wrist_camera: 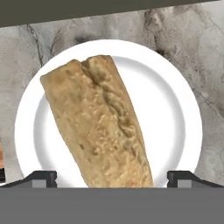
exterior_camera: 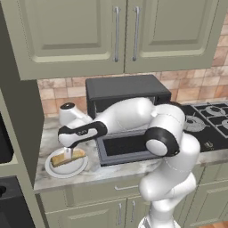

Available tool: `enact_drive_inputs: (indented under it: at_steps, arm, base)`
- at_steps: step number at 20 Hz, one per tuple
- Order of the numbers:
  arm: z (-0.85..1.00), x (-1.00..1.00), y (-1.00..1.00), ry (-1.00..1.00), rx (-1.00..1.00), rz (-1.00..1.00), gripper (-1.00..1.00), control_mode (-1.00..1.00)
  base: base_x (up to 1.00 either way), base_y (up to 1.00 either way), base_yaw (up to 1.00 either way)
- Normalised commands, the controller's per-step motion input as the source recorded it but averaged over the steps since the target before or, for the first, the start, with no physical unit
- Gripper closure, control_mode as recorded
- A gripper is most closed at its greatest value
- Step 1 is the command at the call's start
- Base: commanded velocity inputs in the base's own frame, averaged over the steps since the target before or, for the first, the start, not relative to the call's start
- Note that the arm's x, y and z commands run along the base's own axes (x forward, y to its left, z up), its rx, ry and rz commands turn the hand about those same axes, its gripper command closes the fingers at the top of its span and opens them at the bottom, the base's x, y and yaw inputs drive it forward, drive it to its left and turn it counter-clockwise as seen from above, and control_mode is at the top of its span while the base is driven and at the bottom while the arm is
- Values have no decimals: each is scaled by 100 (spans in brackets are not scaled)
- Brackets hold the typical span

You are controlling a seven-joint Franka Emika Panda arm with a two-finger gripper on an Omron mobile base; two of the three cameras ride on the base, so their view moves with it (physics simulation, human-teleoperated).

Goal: Pull the toaster oven rack outwards. Pick up the baguette from the plate and place it on the toaster oven rack. Close the toaster oven door fully and set the temperature to the lowest setting.

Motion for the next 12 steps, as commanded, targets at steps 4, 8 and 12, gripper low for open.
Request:
enact_drive_inputs:
  at_steps: [4, 8, 12]
  arm:
    - [-31, -2, 14, 0, 0, 4, -100, -100]
    - [-29, 0, 10, 0, 0, 4, -100, -100]
    - [-34, 0, 9, 0, 0, 4, -100, -100]
  base:
    - [0, 0, 0]
    - [0, 0, 0]
    - [0, 0, 0]
